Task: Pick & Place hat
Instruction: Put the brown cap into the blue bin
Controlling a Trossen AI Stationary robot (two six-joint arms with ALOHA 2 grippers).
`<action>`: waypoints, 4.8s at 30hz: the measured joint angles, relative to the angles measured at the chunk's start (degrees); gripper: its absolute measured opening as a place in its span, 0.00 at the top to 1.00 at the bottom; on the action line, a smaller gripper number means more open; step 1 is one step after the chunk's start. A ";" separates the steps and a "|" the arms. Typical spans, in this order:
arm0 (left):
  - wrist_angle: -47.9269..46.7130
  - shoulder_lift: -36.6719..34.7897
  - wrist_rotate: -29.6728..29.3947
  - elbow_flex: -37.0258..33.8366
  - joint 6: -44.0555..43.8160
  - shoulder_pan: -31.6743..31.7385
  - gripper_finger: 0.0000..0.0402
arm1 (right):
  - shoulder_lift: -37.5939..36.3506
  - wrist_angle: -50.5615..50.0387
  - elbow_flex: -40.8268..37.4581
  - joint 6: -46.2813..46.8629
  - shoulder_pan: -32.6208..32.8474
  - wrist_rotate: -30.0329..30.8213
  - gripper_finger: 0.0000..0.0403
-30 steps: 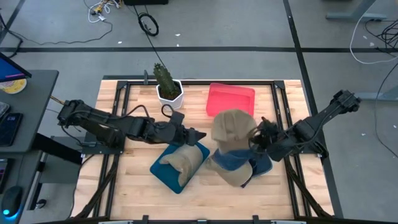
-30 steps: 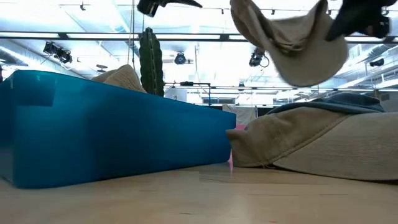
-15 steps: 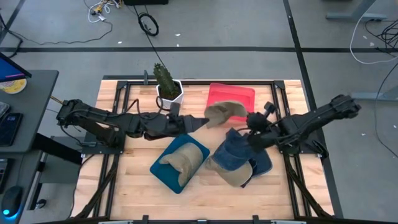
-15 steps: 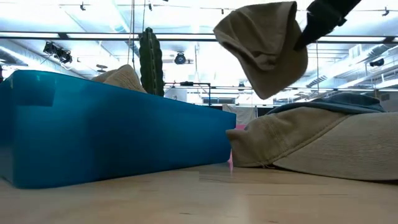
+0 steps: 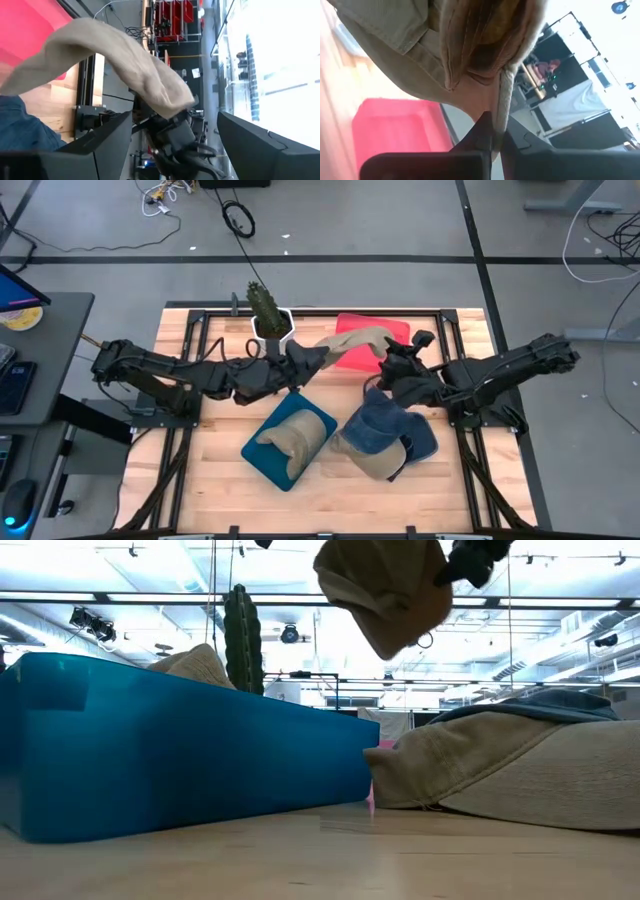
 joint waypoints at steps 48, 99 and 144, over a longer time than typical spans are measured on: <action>6.55 4.04 -4.18 0.04 4.39 3.26 0.95 | 3.52 16.88 -0.02 -9.52 -0.64 -1.62 0.96; -27.65 -7.88 2.78 0.00 22.63 -13.96 0.97 | -15.78 -16.11 -0.04 47.64 14.41 -27.18 0.49; -18.86 1.14 -10.36 -11.95 9.33 -24.14 0.97 | -14.53 -13.96 -0.04 52.64 14.38 -28.74 0.60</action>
